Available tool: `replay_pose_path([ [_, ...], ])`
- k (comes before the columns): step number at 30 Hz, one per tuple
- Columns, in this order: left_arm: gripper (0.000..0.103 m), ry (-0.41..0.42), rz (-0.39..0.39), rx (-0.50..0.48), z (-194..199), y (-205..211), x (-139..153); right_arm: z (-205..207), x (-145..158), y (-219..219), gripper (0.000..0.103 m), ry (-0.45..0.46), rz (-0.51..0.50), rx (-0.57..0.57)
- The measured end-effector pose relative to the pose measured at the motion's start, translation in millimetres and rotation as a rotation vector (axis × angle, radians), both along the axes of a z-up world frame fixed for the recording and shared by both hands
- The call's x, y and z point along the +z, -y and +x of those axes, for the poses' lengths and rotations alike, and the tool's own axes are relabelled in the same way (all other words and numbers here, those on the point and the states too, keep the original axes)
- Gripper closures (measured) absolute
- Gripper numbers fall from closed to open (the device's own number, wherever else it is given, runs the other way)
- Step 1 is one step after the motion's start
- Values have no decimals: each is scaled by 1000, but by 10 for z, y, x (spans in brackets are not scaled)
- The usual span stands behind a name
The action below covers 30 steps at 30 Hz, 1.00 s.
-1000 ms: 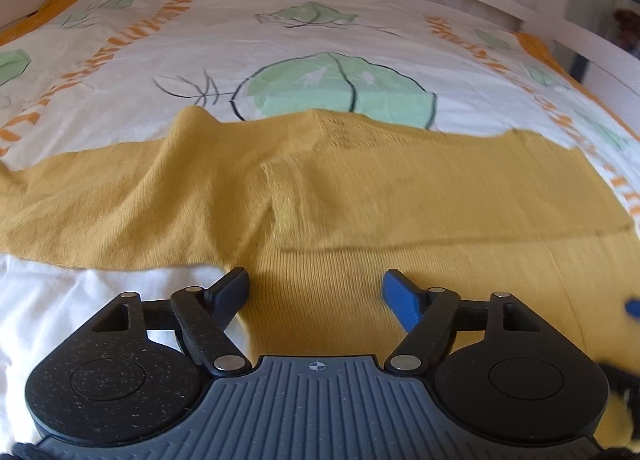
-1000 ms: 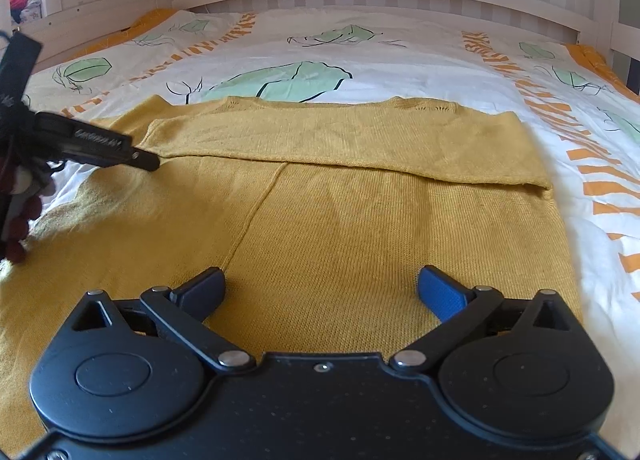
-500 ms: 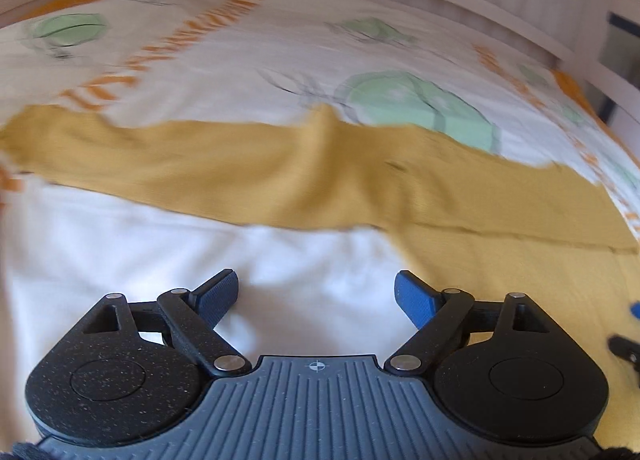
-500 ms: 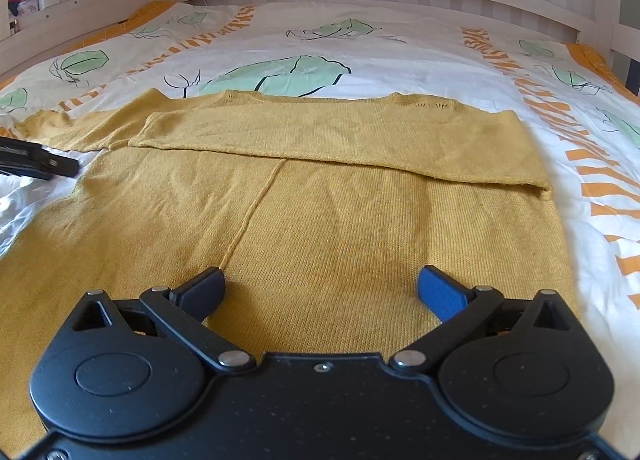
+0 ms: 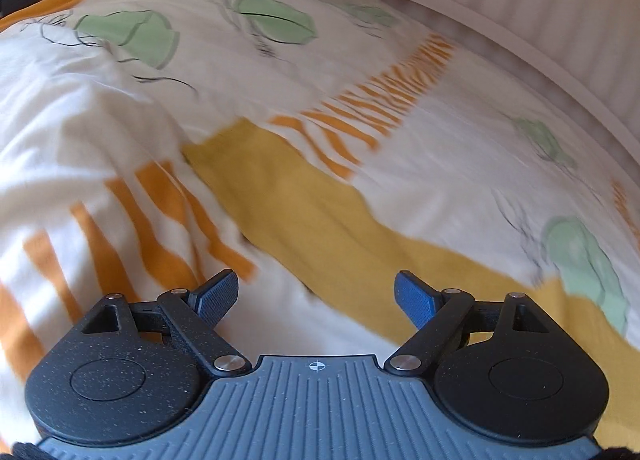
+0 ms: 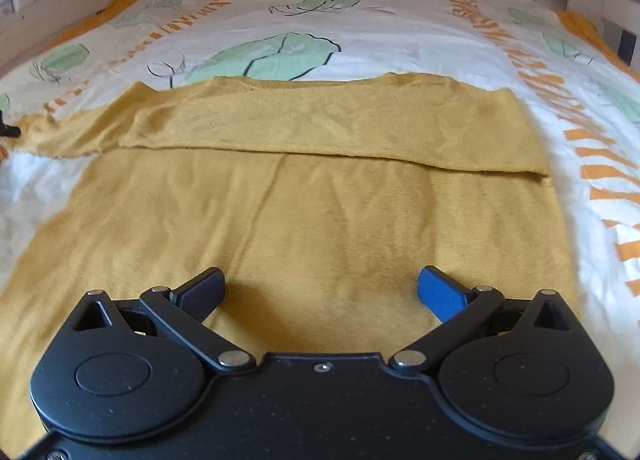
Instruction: Fold small clothes
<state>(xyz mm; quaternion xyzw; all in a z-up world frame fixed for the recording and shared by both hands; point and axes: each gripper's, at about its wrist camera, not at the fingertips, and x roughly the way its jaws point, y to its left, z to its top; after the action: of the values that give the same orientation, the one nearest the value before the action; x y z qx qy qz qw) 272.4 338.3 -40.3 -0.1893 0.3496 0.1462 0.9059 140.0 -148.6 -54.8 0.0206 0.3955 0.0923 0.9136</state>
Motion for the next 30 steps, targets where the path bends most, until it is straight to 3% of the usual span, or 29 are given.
replay_pose_path([
  [7, 19, -1, 43, 22, 301, -238, -66, 70, 62, -204, 0, -5, 83, 26],
  [11, 21, 26, 25, 58, 406, -367, -107, 114, 81, -284, 0, -2, 102, 41],
  [14, 51, 34, 22, 88, 437, -427, -108, 129, 89, -316, 1, -5, 113, 45],
  [16, 101, 35, 7, 130, 412, -486, -124, 138, 89, -319, 1, -7, 118, 48],
  [19, 100, 103, -51, 154, 303, -567, -100, 149, 94, -305, 0, -9, 127, 49],
  [22, 100, 136, -22, 129, 204, -471, 105, 141, 107, -274, 1, -7, 142, 51],
  [30, 100, 287, 43, -76, 19, 310, 1095, -4, 173, -87, 1, 8, 181, 40],
])
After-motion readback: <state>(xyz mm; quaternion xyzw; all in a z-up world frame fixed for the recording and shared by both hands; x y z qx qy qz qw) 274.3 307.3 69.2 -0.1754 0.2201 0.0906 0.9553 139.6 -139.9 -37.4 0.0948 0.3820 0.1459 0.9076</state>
